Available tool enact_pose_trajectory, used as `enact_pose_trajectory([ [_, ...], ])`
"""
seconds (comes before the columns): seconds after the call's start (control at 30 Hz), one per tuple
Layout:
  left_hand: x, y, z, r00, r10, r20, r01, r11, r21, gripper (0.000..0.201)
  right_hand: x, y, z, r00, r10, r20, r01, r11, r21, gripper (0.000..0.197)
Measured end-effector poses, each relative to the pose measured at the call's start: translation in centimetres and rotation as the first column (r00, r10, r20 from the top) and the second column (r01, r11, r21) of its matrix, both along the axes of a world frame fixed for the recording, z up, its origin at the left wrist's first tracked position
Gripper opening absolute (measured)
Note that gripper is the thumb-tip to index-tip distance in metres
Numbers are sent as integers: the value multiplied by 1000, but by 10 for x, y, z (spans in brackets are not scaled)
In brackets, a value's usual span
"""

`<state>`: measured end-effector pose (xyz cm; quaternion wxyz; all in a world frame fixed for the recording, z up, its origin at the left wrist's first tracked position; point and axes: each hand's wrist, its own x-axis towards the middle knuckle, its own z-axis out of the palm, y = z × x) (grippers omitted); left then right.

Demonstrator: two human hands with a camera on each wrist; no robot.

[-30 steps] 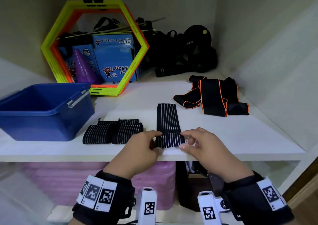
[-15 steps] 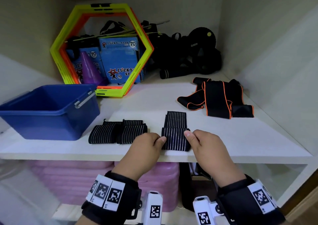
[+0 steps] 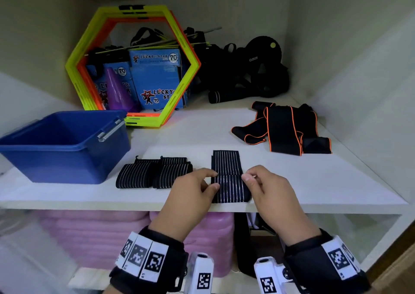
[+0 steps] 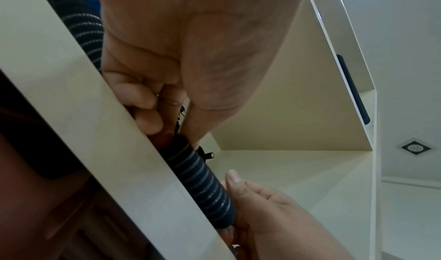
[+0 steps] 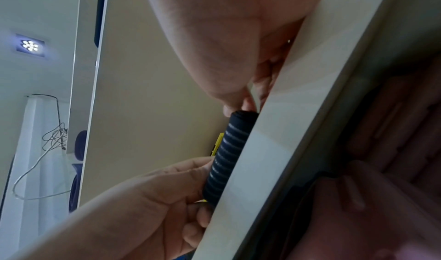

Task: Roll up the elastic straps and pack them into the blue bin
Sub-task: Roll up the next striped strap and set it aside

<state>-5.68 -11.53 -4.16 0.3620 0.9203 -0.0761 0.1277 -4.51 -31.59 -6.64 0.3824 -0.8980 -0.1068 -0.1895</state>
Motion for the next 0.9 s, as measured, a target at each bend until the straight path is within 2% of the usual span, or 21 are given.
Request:
enact_pose_trajectory([
  [0.1,-1,4,0,999,-53,1,52,997,50,33,-5,-7,5,991,93,-101,-86,994,69,26],
  [0.2,-4,11,2,981,-163,-101,168,985,39,52,-7,-18,7,966,164,-200,-161,986,30,49],
  [0.3,-1,20,0,968,-219,-120,231,967,104,65,-6,-24,5,955,192,-224,-194,981,12,56],
  [0.4,-1,23,-5,978,-191,-82,198,977,85,55,-5,-24,5,959,198,-204,-219,972,-86,46],
  [0.5,-5,20,-6,982,-182,-55,187,977,100,27,-4,-21,3,976,154,-154,-177,974,-143,31],
  [0.53,-6,18,-6,984,-175,-42,178,981,80,24,-4,-19,1,983,120,-140,-142,978,-155,31],
  [0.6,-4,13,-8,991,-133,-23,134,990,43,44,-4,-12,-4,994,44,-97,-64,973,-222,43],
  [0.67,-4,7,-6,998,-62,-23,63,998,31,53,-5,-5,-8,999,-17,-45,4,962,-272,54],
  [0.8,-1,-4,-2,996,81,-33,-79,996,50,60,-8,2,-7,995,-102,-3,97,961,-260,43],
  [0.9,6,-8,-4,988,152,4,-151,985,87,63,-10,4,-4,993,-114,-13,107,965,-238,42],
])
